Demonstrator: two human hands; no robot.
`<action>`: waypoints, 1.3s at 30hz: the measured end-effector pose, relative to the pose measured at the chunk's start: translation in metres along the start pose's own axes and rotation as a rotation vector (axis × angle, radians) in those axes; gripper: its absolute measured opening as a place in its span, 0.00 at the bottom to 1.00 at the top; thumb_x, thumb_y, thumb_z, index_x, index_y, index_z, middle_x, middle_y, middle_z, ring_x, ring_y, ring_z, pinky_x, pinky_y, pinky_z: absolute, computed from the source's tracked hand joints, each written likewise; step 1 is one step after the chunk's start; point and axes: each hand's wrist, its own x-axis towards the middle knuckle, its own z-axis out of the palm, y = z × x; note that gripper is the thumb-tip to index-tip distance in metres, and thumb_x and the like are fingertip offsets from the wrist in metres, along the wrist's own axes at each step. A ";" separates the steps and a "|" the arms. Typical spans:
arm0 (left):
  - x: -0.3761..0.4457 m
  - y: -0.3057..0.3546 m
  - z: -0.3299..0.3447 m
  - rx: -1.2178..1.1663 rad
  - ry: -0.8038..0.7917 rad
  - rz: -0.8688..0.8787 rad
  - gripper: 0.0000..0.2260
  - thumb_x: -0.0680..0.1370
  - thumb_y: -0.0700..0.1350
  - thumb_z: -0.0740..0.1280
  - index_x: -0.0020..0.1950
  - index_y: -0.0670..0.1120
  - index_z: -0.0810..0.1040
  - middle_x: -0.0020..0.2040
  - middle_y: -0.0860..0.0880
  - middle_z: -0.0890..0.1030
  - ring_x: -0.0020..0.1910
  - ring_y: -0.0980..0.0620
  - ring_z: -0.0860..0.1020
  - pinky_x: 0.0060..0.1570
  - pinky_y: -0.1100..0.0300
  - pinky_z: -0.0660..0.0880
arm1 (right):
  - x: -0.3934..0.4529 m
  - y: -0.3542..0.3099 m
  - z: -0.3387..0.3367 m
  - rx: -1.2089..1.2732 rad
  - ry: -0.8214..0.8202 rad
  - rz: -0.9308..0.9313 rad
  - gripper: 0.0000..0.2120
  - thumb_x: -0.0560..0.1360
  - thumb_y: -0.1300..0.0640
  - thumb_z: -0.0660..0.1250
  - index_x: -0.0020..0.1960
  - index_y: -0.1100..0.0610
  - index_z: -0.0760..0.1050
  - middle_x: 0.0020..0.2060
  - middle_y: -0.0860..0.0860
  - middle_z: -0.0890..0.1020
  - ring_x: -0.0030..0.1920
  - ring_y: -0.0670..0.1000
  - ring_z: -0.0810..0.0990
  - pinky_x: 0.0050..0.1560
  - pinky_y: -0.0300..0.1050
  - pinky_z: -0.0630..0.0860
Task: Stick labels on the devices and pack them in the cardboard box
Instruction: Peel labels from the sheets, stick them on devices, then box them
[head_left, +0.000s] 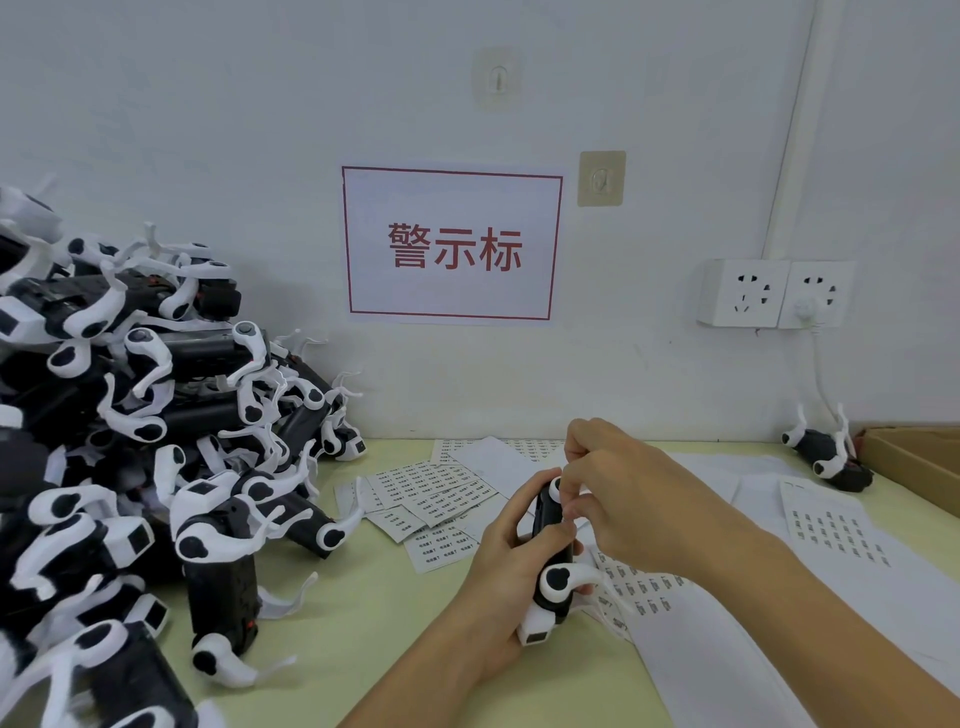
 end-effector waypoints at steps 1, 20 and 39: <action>0.000 0.000 0.000 0.003 0.002 0.000 0.21 0.78 0.37 0.69 0.61 0.62 0.81 0.42 0.40 0.79 0.37 0.45 0.78 0.43 0.49 0.80 | 0.000 0.000 0.000 0.003 0.000 0.002 0.08 0.79 0.57 0.64 0.49 0.52 0.82 0.48 0.46 0.68 0.49 0.47 0.69 0.49 0.44 0.73; 0.000 -0.002 0.000 0.048 0.010 0.036 0.21 0.78 0.35 0.68 0.59 0.62 0.81 0.40 0.41 0.79 0.36 0.44 0.77 0.43 0.50 0.81 | 0.001 0.002 0.001 0.050 0.004 -0.004 0.07 0.78 0.59 0.65 0.47 0.52 0.82 0.46 0.45 0.68 0.48 0.44 0.67 0.49 0.45 0.74; -0.001 0.000 0.004 0.088 0.020 0.040 0.20 0.71 0.41 0.69 0.57 0.62 0.82 0.39 0.42 0.77 0.36 0.43 0.75 0.45 0.49 0.80 | 0.000 0.005 0.003 0.031 0.040 -0.010 0.07 0.78 0.53 0.66 0.47 0.48 0.83 0.46 0.42 0.65 0.42 0.40 0.66 0.41 0.38 0.65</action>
